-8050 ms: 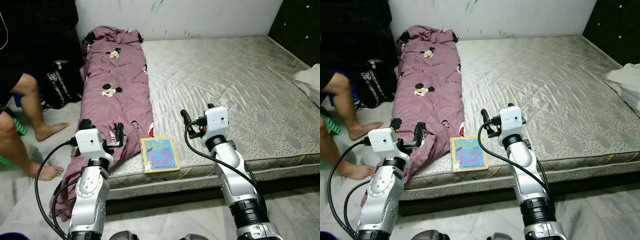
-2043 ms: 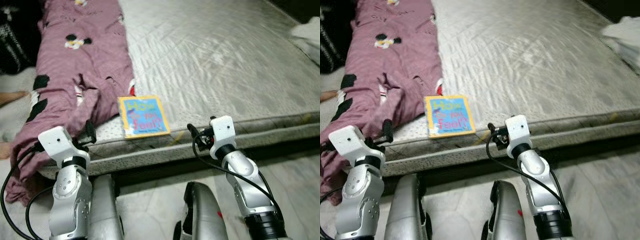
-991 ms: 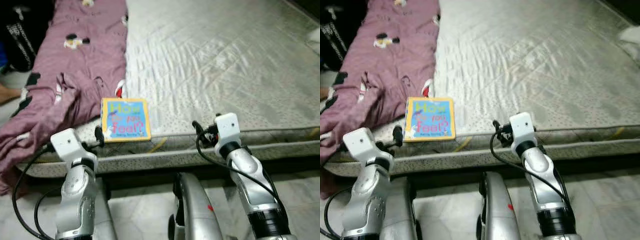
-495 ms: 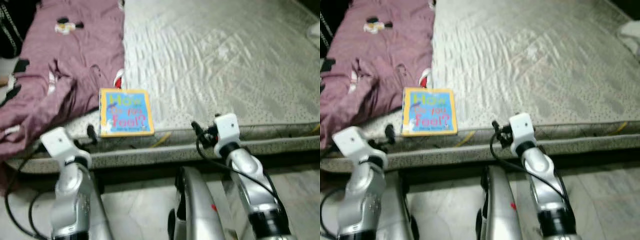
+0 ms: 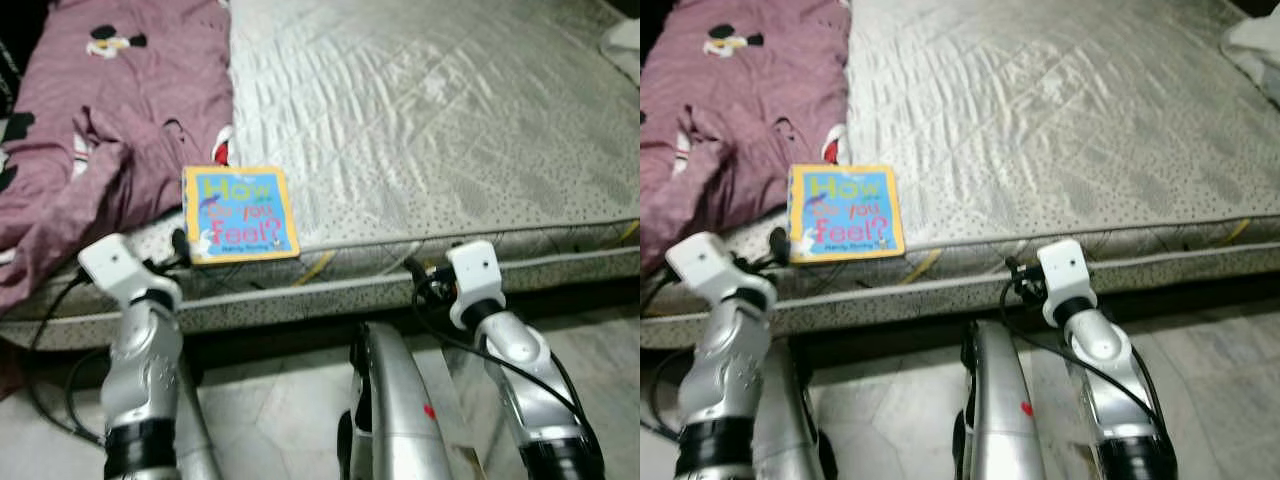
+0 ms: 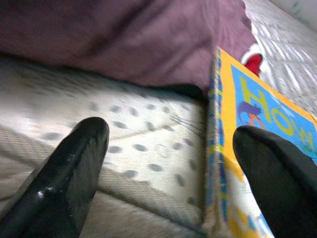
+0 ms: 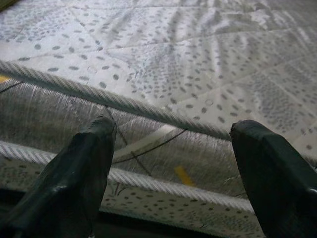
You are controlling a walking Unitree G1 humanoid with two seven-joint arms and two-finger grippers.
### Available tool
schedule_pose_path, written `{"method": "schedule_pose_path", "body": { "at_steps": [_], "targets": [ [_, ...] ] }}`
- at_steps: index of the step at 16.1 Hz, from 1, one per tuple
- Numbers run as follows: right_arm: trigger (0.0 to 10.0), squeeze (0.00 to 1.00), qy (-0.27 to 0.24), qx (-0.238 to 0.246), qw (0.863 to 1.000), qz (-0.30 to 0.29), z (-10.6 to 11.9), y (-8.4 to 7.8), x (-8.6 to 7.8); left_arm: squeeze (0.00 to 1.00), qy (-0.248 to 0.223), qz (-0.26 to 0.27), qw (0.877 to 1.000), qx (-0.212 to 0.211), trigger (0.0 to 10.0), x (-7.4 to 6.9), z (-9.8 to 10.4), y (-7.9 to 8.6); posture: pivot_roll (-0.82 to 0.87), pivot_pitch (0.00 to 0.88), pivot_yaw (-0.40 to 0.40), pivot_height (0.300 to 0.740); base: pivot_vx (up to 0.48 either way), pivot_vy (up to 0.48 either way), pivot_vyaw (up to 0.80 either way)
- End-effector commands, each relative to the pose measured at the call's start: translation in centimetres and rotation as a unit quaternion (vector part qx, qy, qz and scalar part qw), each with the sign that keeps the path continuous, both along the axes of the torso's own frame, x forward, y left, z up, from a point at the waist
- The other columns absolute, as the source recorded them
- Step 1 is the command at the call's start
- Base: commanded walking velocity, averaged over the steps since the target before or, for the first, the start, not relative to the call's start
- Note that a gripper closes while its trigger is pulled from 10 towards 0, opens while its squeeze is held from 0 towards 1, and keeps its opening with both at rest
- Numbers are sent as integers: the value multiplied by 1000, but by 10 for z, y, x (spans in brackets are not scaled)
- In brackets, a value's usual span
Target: Clean up the room
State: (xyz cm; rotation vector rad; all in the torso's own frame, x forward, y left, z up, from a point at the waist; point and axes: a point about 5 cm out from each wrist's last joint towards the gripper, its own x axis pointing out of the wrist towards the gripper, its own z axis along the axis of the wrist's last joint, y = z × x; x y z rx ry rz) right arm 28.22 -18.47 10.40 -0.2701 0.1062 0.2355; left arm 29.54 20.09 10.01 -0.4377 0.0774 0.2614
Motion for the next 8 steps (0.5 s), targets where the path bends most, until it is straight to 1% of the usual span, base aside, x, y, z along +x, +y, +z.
{"method": "schedule_pose_path", "body": {
  "at_steps": [1, 2, 3, 4, 5, 6, 7, 8],
  "targets": [
    [10000, 0, 0, -7, 1000, -9, 3, -9, -3, 0, -1, -21, 1000, -15, 10000, 8, -2, -4, -120, 187, -95, 466, 0, 0, 0],
    [10000, 0, 0, -8, 1000, -11, 3, -10, -4, 0, -4, -30, 999, -17, 10000, 13, 0, -7, -122, 186, -95, 466, 0, 0, 0],
    [10000, 0, 0, -10, 1000, -12, 4, -11, -4, 0, 5, -44, 999, -28, 10000, 18, -2, -12, -127, 183, -91, 466, 0, 0, 0],
    [10000, 0, -2, -10, 1000, -15, 6, -12, -3, 0, 30, -63, 997, -39, 10000, 22, -9, -16, -128, 180, -88, 466, 0, 0, 0],
    [10000, 0, -3, -10, 1000, -16, 6, -11, -3, 0, 37, -70, 996, -43, 10000, 22, -12, -18, -129, 180, -88, 466, 0, 0, 0],
    [10000, 0, -5, -10, 1000, -16, 7, -11, -2, 0, 51, -76, 994, -63, 10000, 22, -17, -19, -133, 174, -85, 466, 0, 0, 0],
    [10000, 0, -7, -10, 1000, -17, 8, -10, -1, 0, 69, -94, 989, -93, 10000, 23, -24, -22, -131, 168, -83, 466, 0, 0, 0],
    [10000, 0, -8, -10, 1000, -17, 8, -10, -1, 0, 81, -103, 986, -101, 10000, 23, -28, -23, -131, 163, -83, 466, 0, 0, 0]
  ]
}}
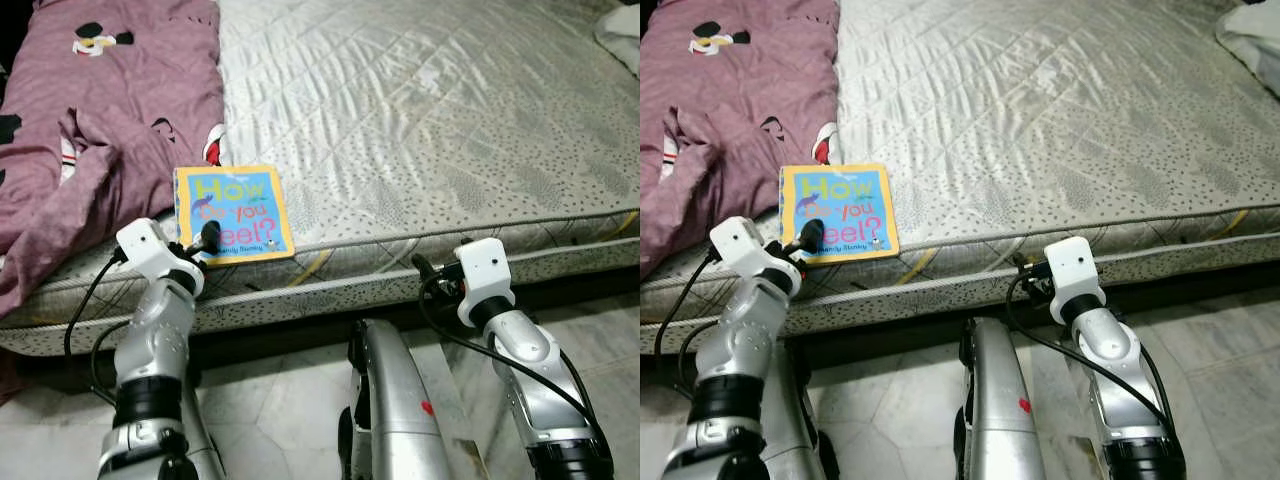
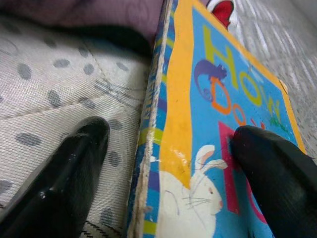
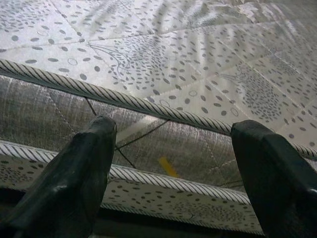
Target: Clean up the room
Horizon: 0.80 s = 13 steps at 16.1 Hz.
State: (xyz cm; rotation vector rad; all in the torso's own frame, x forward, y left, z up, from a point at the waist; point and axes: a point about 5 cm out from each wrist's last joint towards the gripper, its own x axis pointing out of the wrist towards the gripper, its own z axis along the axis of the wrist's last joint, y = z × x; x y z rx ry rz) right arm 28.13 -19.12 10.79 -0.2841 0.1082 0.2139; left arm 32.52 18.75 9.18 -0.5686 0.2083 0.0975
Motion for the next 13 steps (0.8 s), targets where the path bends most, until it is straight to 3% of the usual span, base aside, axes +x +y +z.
{"method": "schedule_pose_path", "body": {
  "at_steps": [1, 2, 7, 13],
  "targets": [
    [10000, 0, -7, -3, 1000, -8, 5, -3, 2, 0, 73, -51, 996, -21, 10000, -8, -28, -13, -129, 157, -82, 466, 0, 0, 0],
    [10000, 0, -10, -3, 1000, -10, 6, -4, 4, 0, 77, -67, 994, -40, 0, -10, -31, -16, -128, 152, -79, 466, 0, 0, 0],
    [10000, 0, -24, 5, 1000, -13, 9, 3, 14, 0, 65, -108, 988, -92, 0, 1, -27, -18, -115, 105, -70, 466, 0, 0, 0],
    [10000, 0, -45, 9, 999, -11, 17, 8, 26, 0, 67, -119, 985, -107, 0, 9, -24, -13, -108, 63, -67, 466, 0, 0, 0]
  ]
}}
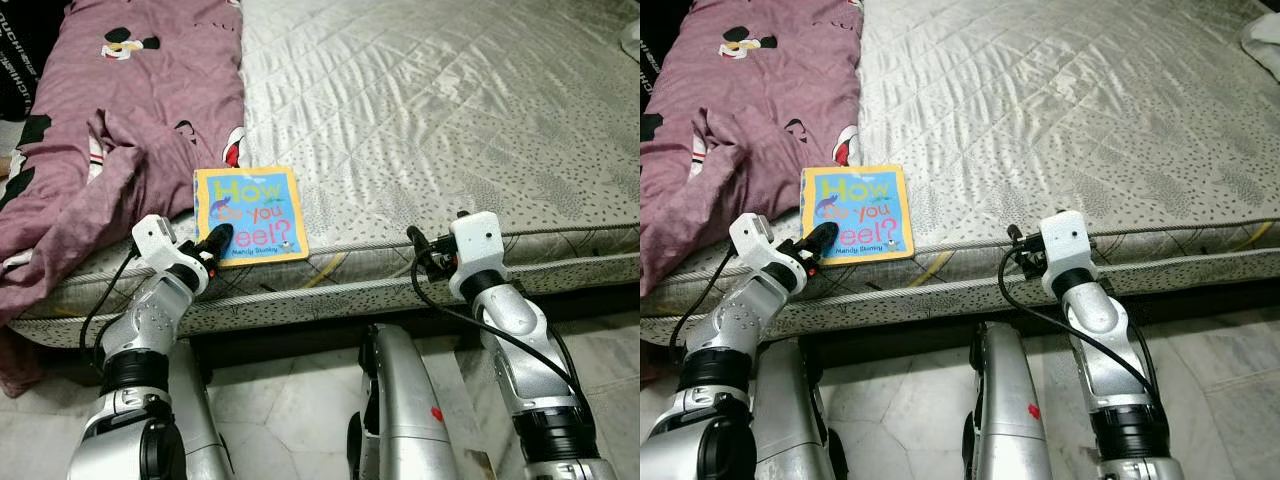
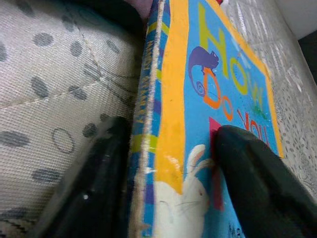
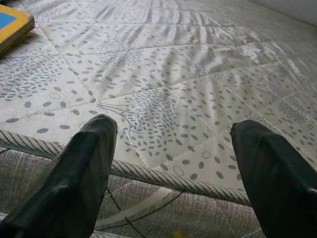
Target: Clean up the room
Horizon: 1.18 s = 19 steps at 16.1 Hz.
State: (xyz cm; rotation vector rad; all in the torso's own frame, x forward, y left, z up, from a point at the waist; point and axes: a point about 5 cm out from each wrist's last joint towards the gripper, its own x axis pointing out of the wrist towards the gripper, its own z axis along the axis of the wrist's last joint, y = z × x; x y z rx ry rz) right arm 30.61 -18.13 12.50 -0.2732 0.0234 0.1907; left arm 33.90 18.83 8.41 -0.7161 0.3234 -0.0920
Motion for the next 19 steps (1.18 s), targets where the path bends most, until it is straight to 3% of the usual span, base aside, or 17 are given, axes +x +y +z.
{"method": "schedule_pose_path", "body": {
  "at_steps": [1, 9, 15, 18, 19],
  "targets": [
    [10000, 0, -4, 0, 1000, -6, 1, -2, 3, 0, 38, -26, 999, -19, 0, -4, -15, -13, -108, 60, -67, 466, 0, 0, 0],
    [10000, 0, -21, 4, 1000, -5, 4, 4, 11, 0, -6, 1, 1000, -26, 0, 11, 3, -6, -95, 26, -64, 466, 0, 0, 0],
    [10000, 0, -33, 8, 999, -10, 6, 7, 16, 0, -53, 38, 998, 0, 0, 20, 22, 4, -88, 10, -53, 466, 0, 0, 0],
    [10000, 0, -38, 16, 999, -17, 8, 7, 18, 0, -95, 43, 993, 62, 0, 18, 38, 5, -72, 0, -34, 466, 0, 0, 0],
    [10000, 0, -35, 44, 998, -21, 9, 11, 19, 0, -114, 43, 985, 126, 0, 8, 45, 4, -60, 0, -23, 466, 0, 0, 0]
  ]
}}
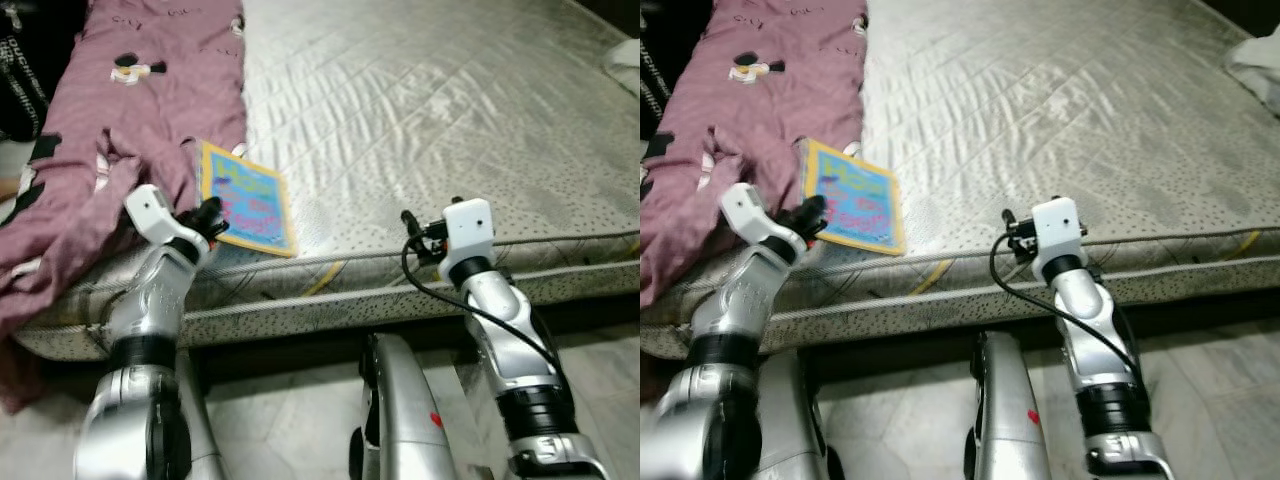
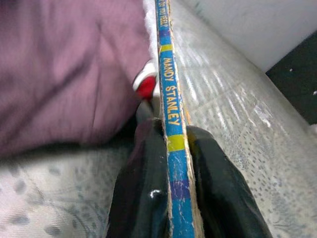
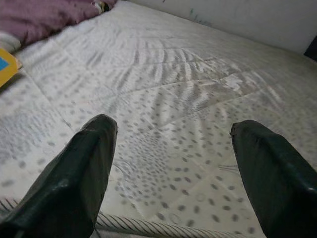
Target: Clean up the room
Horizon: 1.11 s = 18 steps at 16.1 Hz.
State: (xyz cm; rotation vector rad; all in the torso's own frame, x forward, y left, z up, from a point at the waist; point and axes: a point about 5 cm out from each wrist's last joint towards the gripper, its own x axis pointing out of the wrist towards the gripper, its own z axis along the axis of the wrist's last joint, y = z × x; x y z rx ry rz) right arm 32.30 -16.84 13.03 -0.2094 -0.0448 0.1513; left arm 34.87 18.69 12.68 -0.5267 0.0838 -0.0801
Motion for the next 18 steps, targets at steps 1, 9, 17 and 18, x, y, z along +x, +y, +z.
{"method": "schedule_pose_path", "body": {
  "at_steps": [1, 9, 17, 18],
  "targets": [
    [10000, 0, -1, 18, 1000, -6, 3, 0, 3, 0, -3, 17, 999, 48, 0, -5, 4, 5, -54, 0, -18, 466, 0, 0, 0],
    [10000, 0, 5, 142, 990, 9, -4, 38, -2, 0, -53, 105, 966, 228, 0, -50, 14, 16, 16, 0, 14, 471, 0, 0, 0],
    [10000, 0, -16, 160, 987, 2, 10, 38, 8, 0, -50, 117, 962, 241, 10000, -61, 11, -1, 15, 0, 14, 553, 0, 0, 0],
    [10000, 0, -18, 160, 987, 1, 11, 37, 9, 0, -52, 117, 961, 246, 10000, -60, 12, -2, 13, 0, 13, 562, 0, 0, 0]
  ]
}}
